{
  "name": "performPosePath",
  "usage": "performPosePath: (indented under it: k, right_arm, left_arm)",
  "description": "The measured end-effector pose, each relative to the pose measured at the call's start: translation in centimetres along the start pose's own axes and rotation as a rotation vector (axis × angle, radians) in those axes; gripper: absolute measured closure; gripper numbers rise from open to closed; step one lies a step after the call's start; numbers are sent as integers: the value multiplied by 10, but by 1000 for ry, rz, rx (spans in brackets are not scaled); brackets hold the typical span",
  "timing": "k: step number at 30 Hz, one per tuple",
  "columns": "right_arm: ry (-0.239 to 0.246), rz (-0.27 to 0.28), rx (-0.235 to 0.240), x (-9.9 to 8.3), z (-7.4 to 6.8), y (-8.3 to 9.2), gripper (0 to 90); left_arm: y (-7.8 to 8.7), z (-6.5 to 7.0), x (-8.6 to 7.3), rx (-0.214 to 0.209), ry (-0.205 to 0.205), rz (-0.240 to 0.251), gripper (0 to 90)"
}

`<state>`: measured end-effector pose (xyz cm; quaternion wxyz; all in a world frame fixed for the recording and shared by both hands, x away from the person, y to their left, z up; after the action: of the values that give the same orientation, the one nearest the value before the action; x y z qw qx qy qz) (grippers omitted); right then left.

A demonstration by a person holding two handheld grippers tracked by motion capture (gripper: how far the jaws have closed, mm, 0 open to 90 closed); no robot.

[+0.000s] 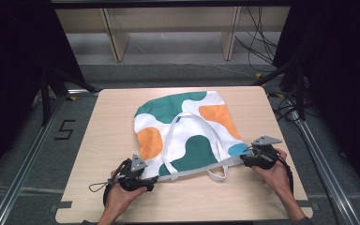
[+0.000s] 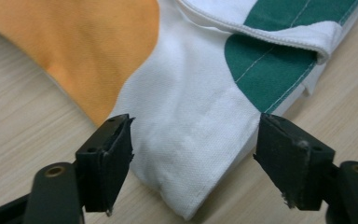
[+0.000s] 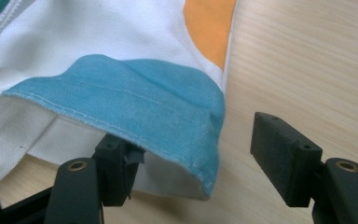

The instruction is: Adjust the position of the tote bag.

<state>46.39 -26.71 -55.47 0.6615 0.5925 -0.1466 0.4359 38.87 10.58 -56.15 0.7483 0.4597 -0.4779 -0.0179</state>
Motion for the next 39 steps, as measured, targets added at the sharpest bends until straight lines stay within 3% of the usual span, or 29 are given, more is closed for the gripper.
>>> performPosePath:
  k: [1,2,5,6,9,12,16,17,20,21,22,23,24,29,30,31,32,33,35,36,37,39]
  right_arm:
    - [0,0,0,0,0,0,356]
    - [0,-9,4,0,-1,-1,356]
    - [-3,-13,5,-1,-1,-1,355]
    - [4,18,14,2,0,-2,355]
    - [-6,2,4,0,2,-1,354]
    - [-34,-24,5,-1,0,1,353]
    - [-35,-18,10,0,-1,0,352]
    - [-4,7,16,1,0,-3,351]
    - [-35,-23,19,2,-4,-4,361]
    - [-35,-23,19,2,-4,-4,361]
    - [0,4,16,5,-4,-7,377]
    - [0,4,16,5,-4,-7,377]
    - [6,8,13,8,-6,-7,395]
    - [21,21,-14,14,-7,-10,435]
    - [-2,10,-12,16,-8,-9,453]
    - [16,29,-6,18,-5,-10,506]
    - [18,77,4,23,-6,-9,625]
    - [29,71,-7,23,-6,-7,675]
    - [50,73,-10,23,-6,-6,711]
    - [99,86,-18,24,-5,-3,758]
    - [83,72,-10,24,-7,0,777]
    - [97,84,-17,25,-6,1,798]
  left_arm:
    - [0,0,0,0,0,0,281]
    - [-1,-1,-1,15,-30,-19,279]
    - [-2,0,-3,23,-20,-31,280]
    - [0,2,-6,40,-34,-47,286]
    - [2,3,-9,47,-29,-57,276]
    - [0,-9,-3,73,0,-27,294]
    - [0,-15,0,56,19,0,362]
    - [1,-20,3,62,9,19,369]
    - [1,-24,6,61,42,49,386]
    - [1,-24,6,61,42,49,399]
    - [3,-27,7,63,39,55,414]
    - [3,-27,7,63,39,55,430]
    - [4,-28,10,89,11,59,447]
    - [-2,-28,13,91,-5,50,441]
    - [-4,-28,13,85,17,52,441]
    - [-5,-29,13,83,19,43,412]
    - [-8,-31,12,86,44,50,371]
    - [-8,-32,10,77,37,39,392]
    - [-8,-31,12,81,37,56,475]
    - [-4,-31,11,83,-7,41,524]
    - [-2,-32,11,83,-36,34,586]
    - [-1,-33,11,84,-48,35,695]
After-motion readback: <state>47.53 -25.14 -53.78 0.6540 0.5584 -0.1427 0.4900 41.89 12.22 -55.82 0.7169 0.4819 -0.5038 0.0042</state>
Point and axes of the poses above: each handheld gripper's, and its own axes: y roughly backward along the jaws, x roughly out of its top, z roughly to its right, the point moved 9 cm from there along -y, roughly forward along the jaws, and after that the axes turned 13 degrees about -x, right-handed, at the moved point
